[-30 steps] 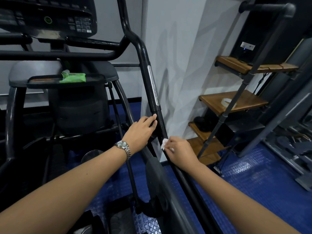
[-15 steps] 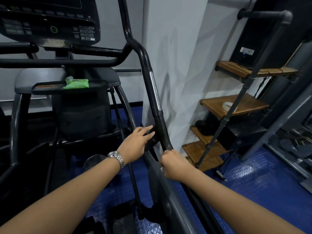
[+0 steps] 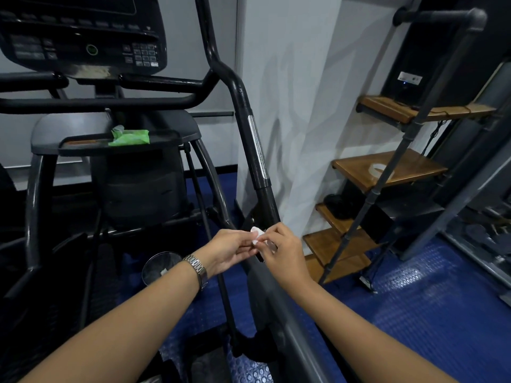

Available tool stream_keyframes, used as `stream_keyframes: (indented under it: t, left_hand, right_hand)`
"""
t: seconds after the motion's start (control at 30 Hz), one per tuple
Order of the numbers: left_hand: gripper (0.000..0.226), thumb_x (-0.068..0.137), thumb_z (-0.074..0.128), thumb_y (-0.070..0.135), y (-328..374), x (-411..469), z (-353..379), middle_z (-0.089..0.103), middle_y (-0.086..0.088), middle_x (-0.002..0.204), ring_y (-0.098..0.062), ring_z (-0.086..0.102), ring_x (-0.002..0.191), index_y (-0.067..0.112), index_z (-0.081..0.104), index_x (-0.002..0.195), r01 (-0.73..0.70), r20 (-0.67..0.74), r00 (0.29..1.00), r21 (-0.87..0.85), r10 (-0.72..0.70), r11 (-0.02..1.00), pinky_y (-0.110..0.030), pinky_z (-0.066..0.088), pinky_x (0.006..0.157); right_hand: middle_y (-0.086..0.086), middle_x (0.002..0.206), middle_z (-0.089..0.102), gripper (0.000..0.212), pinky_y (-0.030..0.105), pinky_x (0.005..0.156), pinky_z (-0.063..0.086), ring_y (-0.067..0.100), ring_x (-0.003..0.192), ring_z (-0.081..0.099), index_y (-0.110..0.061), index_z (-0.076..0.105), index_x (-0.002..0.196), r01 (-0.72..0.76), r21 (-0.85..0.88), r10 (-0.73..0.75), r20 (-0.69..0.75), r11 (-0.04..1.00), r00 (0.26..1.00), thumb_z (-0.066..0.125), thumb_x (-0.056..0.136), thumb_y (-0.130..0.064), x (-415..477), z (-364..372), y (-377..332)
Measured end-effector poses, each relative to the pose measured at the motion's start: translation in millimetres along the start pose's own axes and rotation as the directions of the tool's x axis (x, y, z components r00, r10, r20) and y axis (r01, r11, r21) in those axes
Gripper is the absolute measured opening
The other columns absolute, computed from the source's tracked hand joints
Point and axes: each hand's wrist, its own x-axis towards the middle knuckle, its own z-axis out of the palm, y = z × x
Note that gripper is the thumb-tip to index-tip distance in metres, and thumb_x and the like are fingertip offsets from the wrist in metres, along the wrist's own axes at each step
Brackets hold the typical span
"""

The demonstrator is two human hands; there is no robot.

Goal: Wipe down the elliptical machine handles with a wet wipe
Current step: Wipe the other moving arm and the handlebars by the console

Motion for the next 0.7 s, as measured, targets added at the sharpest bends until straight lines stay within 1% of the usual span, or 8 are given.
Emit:
stream_keyframes:
  t: [0.07,0.13,0.2,0.27,0.37,0.47,0.57,0.7]
  left_hand:
    - [0.006,0.088,0.063,0.005,-3,3,3,0.062,-0.007,0.068,-0.014,0.06,0.062,0.0,0.065,0.085,-0.008,-0.077,0.997,0.056,0.013,0.998,-0.02,0.056,0.059]
    - [0.012,0.088,0.059,0.004,-6,9,4,0.058,-0.007,0.064,-0.013,0.056,0.056,0.002,0.063,0.077,-0.08,-0.233,0.966,0.141,0.111,0.987,-0.022,0.056,0.057]
    - [0.018,0.089,0.057,0.008,-5,19,3,0.061,-0.009,0.062,-0.014,0.057,0.051,0.004,0.061,0.071,-0.187,-0.391,0.873,0.288,0.293,0.939,-0.027,0.054,0.059]
    - [0.02,0.088,0.057,0.015,-1,24,5,0.064,-0.008,0.062,-0.015,0.06,0.057,0.008,0.061,0.069,-0.242,-0.465,0.763,0.439,0.449,0.865,-0.025,0.049,0.059]
    - [0.021,0.088,0.059,0.024,5,30,22,0.067,-0.005,0.07,-0.015,0.061,0.067,0.011,0.061,0.071,-0.297,-0.426,0.689,0.572,0.586,0.765,-0.023,0.045,0.062]
    - [0.021,0.089,0.061,0.027,6,35,47,0.068,-0.002,0.074,-0.012,0.063,0.07,0.011,0.061,0.075,-0.358,-0.325,0.687,0.627,0.65,0.692,-0.024,0.05,0.065]
    - [0.018,0.085,0.062,0.029,-7,42,51,0.066,-0.003,0.079,-0.015,0.063,0.079,0.016,0.058,0.072,-0.368,-0.226,0.672,0.724,0.705,0.584,-0.031,0.053,0.071]
    - [0.019,0.082,0.067,0.024,-18,39,48,0.065,-0.005,0.076,-0.011,0.061,0.069,0.02,0.058,0.066,-0.353,-0.131,0.705,0.788,0.697,0.504,-0.023,0.052,0.065]
  right_hand:
    - [-0.003,0.089,0.058,0.014,0.016,0.071,0.049,0.006,0.078,0.057,-0.009,0.071,0.091,0.012,-0.001,-0.012,0.017,1.0,1.0,0.074,0.08,-0.016,-5,-9,3]
    - [-0.002,0.1,0.061,0.023,0.016,0.078,0.049,0.007,0.089,0.058,-0.009,0.07,0.1,0.027,-0.085,-0.024,0.039,0.996,0.999,0.073,0.08,-0.02,-11,-19,10]
    - [-0.001,0.119,0.057,0.028,0.026,0.085,0.051,0.013,0.104,0.057,-0.011,0.067,0.111,0.01,-0.245,0.017,0.108,0.969,0.994,0.066,0.084,-0.021,-15,-29,18]
    - [-0.002,0.124,0.053,0.024,0.031,0.082,0.051,0.018,0.106,0.056,-0.011,0.065,0.11,-0.012,-0.373,0.089,0.191,0.928,0.978,0.058,0.089,-0.02,-13,-35,21]
    - [0.002,0.104,0.058,0.021,0.029,0.071,0.044,0.023,0.093,0.06,-0.009,0.064,0.097,-0.01,-0.489,0.16,0.266,0.872,0.951,0.05,0.094,-0.024,-8,-35,20]
    - [0.004,0.098,0.059,0.023,0.03,0.069,0.042,0.023,0.089,0.06,-0.009,0.064,0.096,0.008,-0.542,0.171,0.28,0.84,0.945,0.049,0.094,-0.026,-4,-33,22]
    - [0.004,0.098,0.061,0.024,0.03,0.07,0.043,0.022,0.089,0.06,-0.011,0.066,0.101,0.032,-0.509,0.131,0.28,0.86,0.951,0.05,0.094,-0.027,-4,-34,27]
    - [0.002,0.094,0.063,0.023,0.031,0.07,0.045,0.02,0.088,0.06,-0.011,0.068,0.099,0.07,-0.45,0.049,0.246,0.89,0.968,0.053,0.092,-0.027,-7,-36,33]
